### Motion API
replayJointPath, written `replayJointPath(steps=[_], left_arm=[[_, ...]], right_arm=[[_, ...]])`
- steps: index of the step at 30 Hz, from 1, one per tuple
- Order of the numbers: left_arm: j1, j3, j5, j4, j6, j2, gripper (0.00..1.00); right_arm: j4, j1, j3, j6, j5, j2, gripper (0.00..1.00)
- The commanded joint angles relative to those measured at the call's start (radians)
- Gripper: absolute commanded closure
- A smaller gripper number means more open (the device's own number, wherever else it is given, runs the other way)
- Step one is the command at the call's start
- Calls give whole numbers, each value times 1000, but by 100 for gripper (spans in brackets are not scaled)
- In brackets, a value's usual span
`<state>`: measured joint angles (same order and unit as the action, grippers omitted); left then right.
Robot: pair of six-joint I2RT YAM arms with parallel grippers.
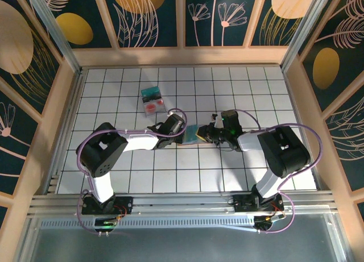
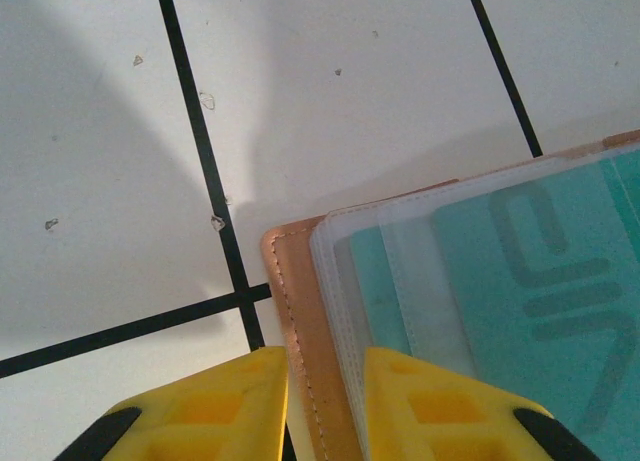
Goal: Take the credit cards out of the card holder
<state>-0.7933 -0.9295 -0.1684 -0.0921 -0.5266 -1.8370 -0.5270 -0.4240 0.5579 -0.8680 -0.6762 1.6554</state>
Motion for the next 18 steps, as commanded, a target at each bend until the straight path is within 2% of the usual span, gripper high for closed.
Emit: replayJointPath(steps=[1, 6, 12, 18], left_arm=[[-3, 12, -6, 119, 16, -22, 75], [-2, 6, -12, 130, 13, -23, 77], [-3, 7, -23, 136, 9, -9, 76], [-3, -26, -38, 144, 30, 41, 66]], right_arm=[[-83, 7, -11, -27, -34, 6, 86], [-93, 9, -18, -37, -32, 16, 100], [21, 22, -1, 16, 10, -20, 100], [225, 12, 64, 94, 91, -31, 100]])
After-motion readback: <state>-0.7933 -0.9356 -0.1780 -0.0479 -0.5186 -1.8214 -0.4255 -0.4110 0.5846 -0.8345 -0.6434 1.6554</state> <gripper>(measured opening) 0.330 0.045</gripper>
